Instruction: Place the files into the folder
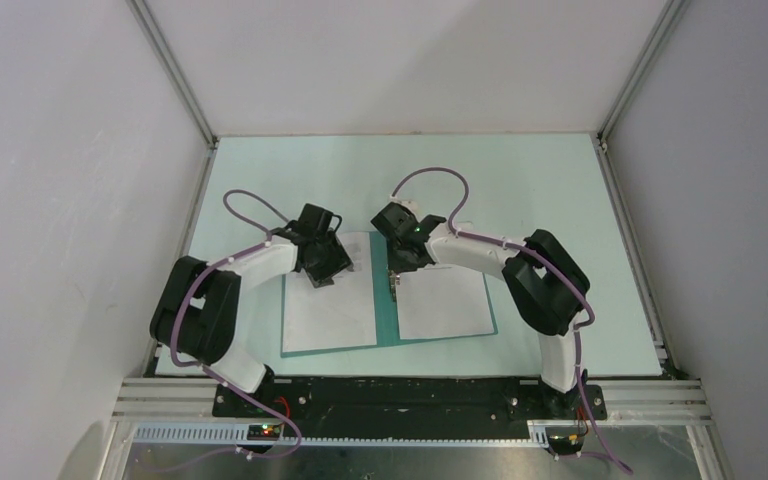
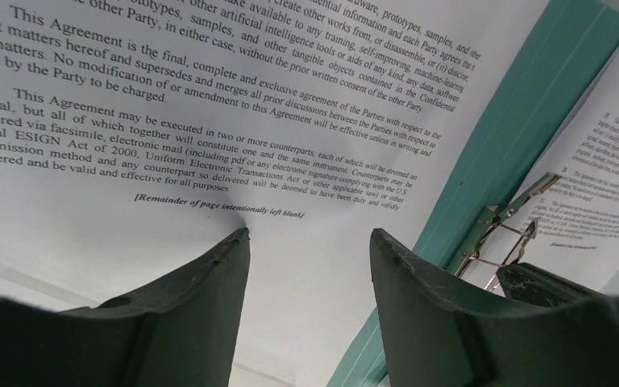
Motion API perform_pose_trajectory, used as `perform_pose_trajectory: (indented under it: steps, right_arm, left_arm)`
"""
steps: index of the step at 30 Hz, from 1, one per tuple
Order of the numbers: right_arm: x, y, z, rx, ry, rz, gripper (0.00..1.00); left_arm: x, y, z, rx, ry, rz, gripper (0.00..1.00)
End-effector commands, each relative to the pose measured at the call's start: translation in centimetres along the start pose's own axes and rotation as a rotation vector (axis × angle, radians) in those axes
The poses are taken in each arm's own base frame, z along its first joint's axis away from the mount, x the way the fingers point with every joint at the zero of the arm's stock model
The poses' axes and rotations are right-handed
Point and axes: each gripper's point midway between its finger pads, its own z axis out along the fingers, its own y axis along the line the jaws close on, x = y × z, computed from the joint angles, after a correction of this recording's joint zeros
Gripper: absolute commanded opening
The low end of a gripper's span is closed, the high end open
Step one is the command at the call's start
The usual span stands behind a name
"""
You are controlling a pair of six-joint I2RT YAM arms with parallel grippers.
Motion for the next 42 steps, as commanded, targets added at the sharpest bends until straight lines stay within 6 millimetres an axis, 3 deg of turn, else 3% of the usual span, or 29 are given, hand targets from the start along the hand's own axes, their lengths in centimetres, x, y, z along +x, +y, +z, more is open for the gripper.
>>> perform_pose_trajectory:
  steps: [1, 19, 24, 29, 33, 42]
  right_arm:
    - [1.4, 0.1, -0.6, 0.004, 0.026, -0.019, 0.14]
    - [3.9, -0.4, -0.3, -0.008, 0.057, 0.002, 0.13]
    - [4.2, -0.6, 0.2, -0.023, 0.067, 0.022, 0.13]
    - [4.6, -1.0, 0.6, -0.033, 0.083, 0.044, 0.12]
    - [4.8, -1.3, 0.7, -0.039, 0.088, 0.054, 0.12]
    - [4.8, -1.6, 1.0, -0.055, 0.097, 0.073, 0.11]
  left_arm:
    - [-0.4, 0.2, 0.4, -0.007, -0.01, -0.043, 0.62]
    - [-0.9, -0.2, 0.3, 0.002, -0.02, -0.035, 0.61]
    - [-1.6, -2.1, -1.0, 0.074, -0.03, 0.02, 0.62]
    - [-2.1, -5.9, -3.9, 0.2, -0.061, 0.136, 0.6]
    - [0.1, -8.7, -4.7, 0.254, -0.037, 0.236, 0.57]
    - [4.4, -11.0, -3.4, 0.257, 0.047, 0.314, 0.4]
